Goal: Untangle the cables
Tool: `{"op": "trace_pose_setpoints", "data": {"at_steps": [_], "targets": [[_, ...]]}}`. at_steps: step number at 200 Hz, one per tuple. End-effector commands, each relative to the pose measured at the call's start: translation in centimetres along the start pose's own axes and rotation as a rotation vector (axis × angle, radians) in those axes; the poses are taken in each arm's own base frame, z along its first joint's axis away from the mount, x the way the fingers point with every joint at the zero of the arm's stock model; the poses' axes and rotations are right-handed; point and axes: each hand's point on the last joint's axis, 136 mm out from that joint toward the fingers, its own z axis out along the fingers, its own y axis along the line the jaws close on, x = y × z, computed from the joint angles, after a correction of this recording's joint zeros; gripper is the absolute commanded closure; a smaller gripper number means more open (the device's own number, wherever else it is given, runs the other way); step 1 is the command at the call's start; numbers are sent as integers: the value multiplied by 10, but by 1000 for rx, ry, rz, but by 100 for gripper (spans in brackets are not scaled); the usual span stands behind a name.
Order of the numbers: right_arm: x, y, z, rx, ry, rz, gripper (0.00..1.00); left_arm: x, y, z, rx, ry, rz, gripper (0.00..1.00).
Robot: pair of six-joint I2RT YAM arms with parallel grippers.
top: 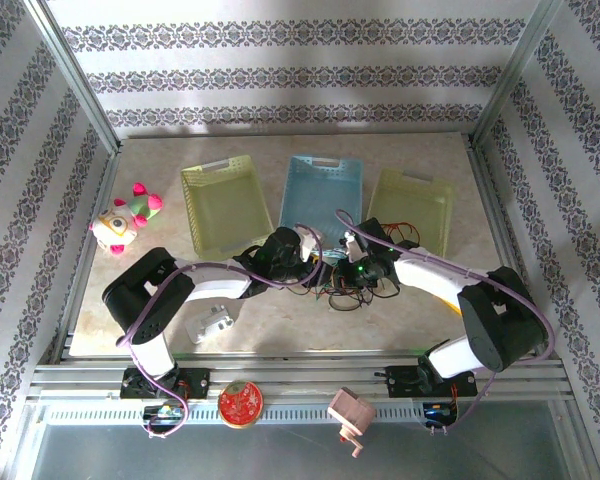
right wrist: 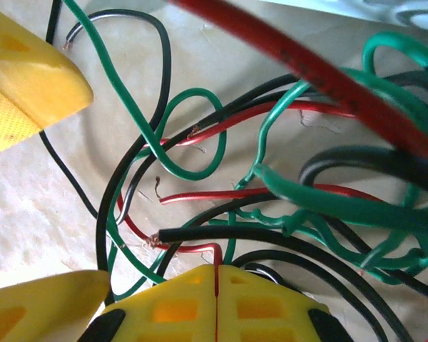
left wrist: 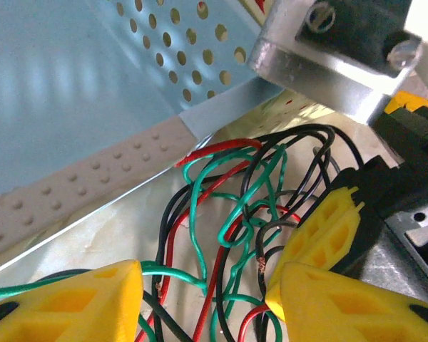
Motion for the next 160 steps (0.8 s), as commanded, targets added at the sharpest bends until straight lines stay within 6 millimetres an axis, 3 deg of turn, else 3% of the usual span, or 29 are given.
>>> {"op": "trace_pose_setpoints", "data": {"at_steps": [1, 62, 160], "targets": [[2, 4, -5, -17, -27, -3, 95, -11, -5, 5, 26, -28, -12, 47], [-16, 29, -46, -92, -202, -51, 95, 0, 7, 22, -20, 22, -38, 57], [-62, 65, -146, -204, -627, -36, 97, 8, 5, 25, 0, 52, -43, 75]]}}
